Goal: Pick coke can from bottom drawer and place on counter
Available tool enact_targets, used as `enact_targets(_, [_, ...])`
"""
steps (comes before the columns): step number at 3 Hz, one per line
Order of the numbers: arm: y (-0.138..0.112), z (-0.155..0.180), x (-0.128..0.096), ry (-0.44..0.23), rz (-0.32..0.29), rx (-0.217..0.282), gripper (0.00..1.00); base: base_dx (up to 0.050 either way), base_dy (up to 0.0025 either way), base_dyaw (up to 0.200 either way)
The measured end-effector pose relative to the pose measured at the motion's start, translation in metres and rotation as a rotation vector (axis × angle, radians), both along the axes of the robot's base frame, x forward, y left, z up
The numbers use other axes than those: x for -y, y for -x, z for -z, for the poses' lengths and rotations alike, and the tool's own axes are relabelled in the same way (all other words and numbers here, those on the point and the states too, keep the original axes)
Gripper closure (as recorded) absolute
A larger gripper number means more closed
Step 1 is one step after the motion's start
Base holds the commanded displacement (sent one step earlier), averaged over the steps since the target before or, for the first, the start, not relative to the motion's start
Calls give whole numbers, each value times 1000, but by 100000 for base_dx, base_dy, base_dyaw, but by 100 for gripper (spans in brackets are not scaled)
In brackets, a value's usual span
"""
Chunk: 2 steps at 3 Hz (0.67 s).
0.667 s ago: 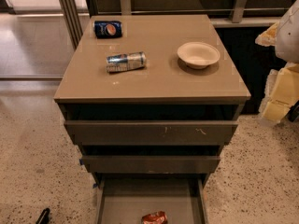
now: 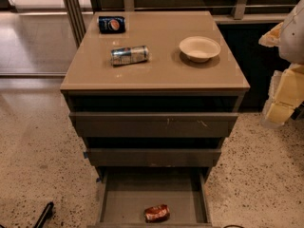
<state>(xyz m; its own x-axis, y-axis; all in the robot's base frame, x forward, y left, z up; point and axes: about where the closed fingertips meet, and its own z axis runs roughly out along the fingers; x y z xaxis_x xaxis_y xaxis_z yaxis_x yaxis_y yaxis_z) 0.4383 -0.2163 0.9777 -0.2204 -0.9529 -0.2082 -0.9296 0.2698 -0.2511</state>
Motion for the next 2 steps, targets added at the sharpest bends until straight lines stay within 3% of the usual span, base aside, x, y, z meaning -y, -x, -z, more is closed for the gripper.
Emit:
enact_targets(1, [2, -5, 0, -5, -14, 10, 0, 0, 0, 0])
enact_targets(2, [-13, 13, -12, -101, -19, 5, 0, 0, 0, 0])
